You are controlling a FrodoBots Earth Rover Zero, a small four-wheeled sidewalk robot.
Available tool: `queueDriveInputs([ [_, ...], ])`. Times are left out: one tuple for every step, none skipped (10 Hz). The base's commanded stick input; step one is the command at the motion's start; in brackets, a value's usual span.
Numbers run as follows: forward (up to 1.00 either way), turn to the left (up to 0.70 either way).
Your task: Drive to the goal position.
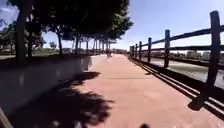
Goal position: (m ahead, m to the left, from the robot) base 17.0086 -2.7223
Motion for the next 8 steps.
queueDriveInputs([
  [1.00, 0.00],
  [1.00, 0.00],
  [1.00, 0.00],
  [1.00, 0.00],
  [1.00, -0.01],
  [1.00, -0.14],
  [1.00, -0.40],
  [1.00, -0.40],
])
